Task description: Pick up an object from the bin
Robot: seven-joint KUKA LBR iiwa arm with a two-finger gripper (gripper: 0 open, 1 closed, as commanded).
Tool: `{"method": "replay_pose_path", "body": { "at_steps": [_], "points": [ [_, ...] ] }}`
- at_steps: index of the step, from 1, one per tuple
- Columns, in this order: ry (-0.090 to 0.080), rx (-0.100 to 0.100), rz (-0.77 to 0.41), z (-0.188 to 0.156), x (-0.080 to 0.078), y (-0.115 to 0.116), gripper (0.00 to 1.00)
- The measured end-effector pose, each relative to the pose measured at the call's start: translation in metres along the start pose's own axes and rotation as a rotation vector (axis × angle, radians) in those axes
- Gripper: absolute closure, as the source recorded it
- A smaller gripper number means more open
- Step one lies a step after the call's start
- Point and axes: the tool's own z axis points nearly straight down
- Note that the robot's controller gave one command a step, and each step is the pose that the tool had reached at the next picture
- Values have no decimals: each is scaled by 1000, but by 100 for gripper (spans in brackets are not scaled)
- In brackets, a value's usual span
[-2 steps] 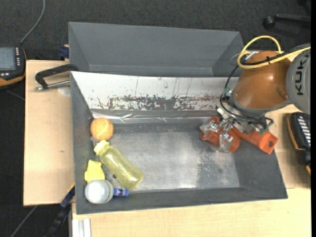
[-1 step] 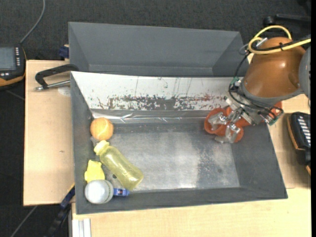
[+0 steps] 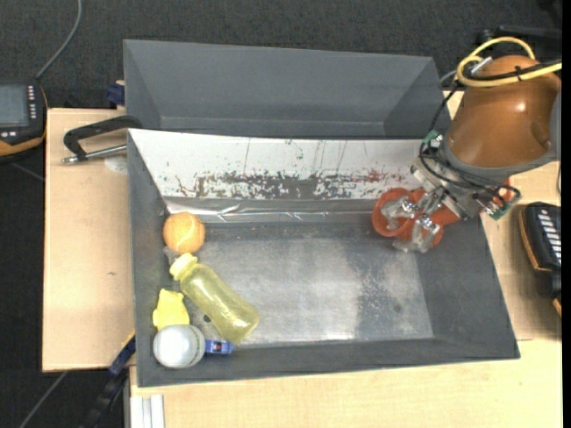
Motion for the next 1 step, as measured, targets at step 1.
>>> {"method": "replay_pose_path", "body": {
  "at_steps": [1],
  "points": [
    [-7,12,-114,7,12,-4,100]
  ]
}}
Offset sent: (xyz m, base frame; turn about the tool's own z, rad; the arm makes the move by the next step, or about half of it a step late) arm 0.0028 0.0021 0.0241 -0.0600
